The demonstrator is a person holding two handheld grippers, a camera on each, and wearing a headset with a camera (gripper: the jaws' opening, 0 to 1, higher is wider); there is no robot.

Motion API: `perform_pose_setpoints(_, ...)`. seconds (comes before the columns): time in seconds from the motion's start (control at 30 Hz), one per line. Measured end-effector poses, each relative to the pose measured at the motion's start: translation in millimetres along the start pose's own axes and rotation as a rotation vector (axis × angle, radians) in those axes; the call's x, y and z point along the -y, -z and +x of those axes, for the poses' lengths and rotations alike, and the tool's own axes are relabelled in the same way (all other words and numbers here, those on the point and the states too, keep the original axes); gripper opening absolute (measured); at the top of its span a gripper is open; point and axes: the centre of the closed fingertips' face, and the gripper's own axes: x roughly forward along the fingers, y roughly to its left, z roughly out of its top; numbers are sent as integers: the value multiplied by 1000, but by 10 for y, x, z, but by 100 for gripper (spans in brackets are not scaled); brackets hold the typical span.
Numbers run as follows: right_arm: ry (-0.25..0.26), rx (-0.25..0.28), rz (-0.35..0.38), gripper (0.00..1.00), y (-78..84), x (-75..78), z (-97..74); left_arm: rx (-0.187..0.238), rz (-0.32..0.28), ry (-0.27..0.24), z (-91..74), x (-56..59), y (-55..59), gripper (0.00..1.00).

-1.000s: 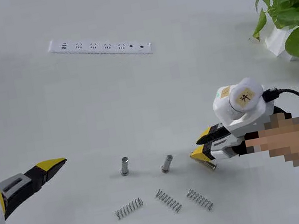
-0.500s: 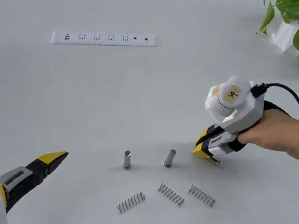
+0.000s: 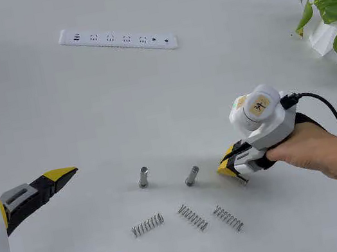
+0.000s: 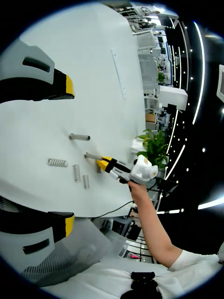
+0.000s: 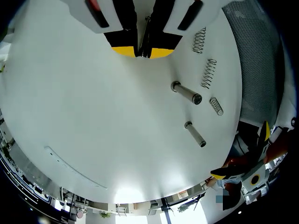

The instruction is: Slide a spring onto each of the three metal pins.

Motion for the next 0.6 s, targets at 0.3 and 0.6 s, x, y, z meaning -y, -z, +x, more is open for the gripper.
perform_pose_setpoints(0.3, 1, -3, 12, 5, 1, -7, 5, 1, -1, -1, -6, 1, -1, 99)
perform_pose_setpoints(0.6, 1, 1, 9, 5, -10, -38, -17, 2, -5, 0, -7, 11, -6, 99)
